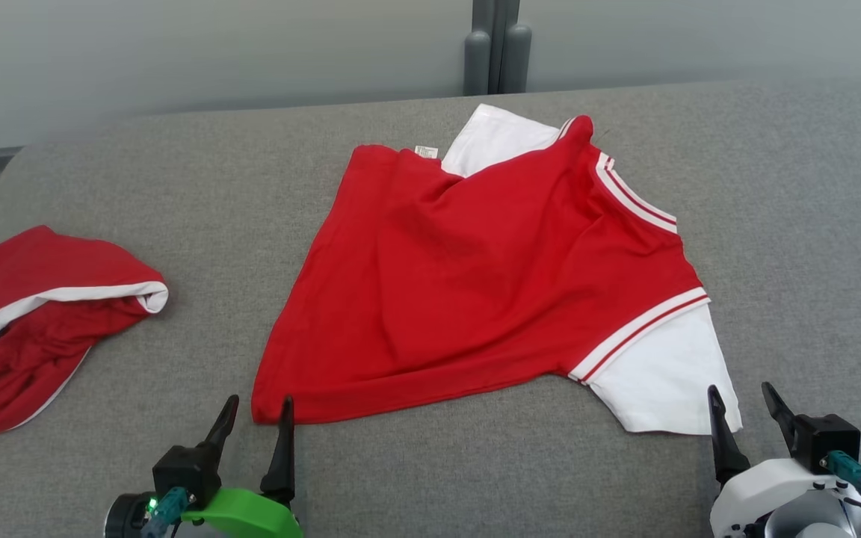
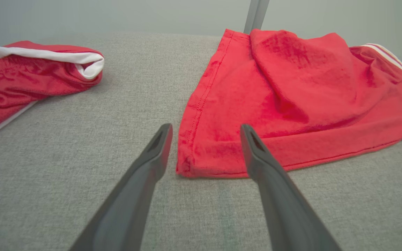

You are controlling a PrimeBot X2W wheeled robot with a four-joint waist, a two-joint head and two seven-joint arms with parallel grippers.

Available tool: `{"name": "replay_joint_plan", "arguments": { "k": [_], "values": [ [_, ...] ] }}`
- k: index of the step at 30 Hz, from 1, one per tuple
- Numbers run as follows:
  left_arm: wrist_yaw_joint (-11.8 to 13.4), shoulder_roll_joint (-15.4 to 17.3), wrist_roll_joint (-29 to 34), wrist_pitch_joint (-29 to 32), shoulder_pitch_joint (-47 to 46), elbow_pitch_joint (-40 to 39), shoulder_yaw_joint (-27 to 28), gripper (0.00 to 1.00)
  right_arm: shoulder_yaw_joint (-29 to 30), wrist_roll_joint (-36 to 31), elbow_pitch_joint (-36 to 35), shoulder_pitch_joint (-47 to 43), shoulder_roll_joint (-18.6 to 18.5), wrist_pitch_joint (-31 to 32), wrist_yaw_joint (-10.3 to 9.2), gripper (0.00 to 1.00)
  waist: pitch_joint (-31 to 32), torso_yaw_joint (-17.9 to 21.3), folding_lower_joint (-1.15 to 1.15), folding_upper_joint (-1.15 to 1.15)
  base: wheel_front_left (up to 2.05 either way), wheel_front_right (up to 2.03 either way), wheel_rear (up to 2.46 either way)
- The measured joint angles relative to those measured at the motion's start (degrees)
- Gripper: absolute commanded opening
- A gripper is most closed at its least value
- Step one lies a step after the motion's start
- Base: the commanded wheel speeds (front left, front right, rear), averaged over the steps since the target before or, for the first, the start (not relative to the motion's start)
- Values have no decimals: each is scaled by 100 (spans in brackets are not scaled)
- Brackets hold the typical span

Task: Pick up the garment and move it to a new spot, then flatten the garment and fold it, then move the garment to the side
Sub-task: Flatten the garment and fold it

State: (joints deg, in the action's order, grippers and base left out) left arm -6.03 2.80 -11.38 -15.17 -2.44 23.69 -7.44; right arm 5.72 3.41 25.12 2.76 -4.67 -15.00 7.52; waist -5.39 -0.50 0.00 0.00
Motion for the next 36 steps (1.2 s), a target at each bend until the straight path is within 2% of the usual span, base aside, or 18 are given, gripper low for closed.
{"name": "replay_joint_plan", "arguments": {
  "k": [10, 11, 12, 13, 14, 15, 24, 32, 36],
  "values": [
    [-27, 0, -16, 0, -228, 35, -98, 100, 230, 12, 766, 304, 62, -9, 0, 100, -434, -79, 0, 0, 0, 0, 0],
    [-35, 0, -16, 0, -231, 35, -99, 100, 237, 35, 816, 341, 62, -23, 0, 98, -452, -92, 0, 0, 0, 0, 0],
    [-36, 0, -16, 0, -234, 34, -100, 100, 218, 56, 877, 372, 60, -24, -1, 48, -466, -106, 0, 0, 0, 0, 0],
    [-43, 0, -15, 0, -237, 33, -93, 100, 199, 103, 925, 393, 60, -31, -1, 48, -479, -117, 0, 0, 0, 0, 0],
    [-47, 0, -14, 0, -240, 31, -88, 100, 152, 129, 962, 415, 51, -33, -1, 22, -491, -126, 0, 0, 0, 0, 0],
    [-49, 0, -9, 0, -244, 29, -80, 100, 107, 178, 1003, 444, 45, -49, -1, 0, -502, -134, 0, 0, 0, 0, 0],
    [-98, 2, -80, 0, -326, -42, 24, 100, 44, 396, 1013, 498, -68, -47, 11, 0, -547, -61, 0, 0, 0, 0, 0],
    [-127, 0, -325, 0, -460, 350, 109, 100, 32, 408, 827, 455, -202, -22, 7, 0, -603, 128, 0, 0, 0, 0, 0],
    [-135, 0, -532, 0, -519, 512, -35, 100, 19, 408, 762, 453, -201, -22, 4, 0, -647, 223, 0, 0, 0, 0, 0]
  ]
}}
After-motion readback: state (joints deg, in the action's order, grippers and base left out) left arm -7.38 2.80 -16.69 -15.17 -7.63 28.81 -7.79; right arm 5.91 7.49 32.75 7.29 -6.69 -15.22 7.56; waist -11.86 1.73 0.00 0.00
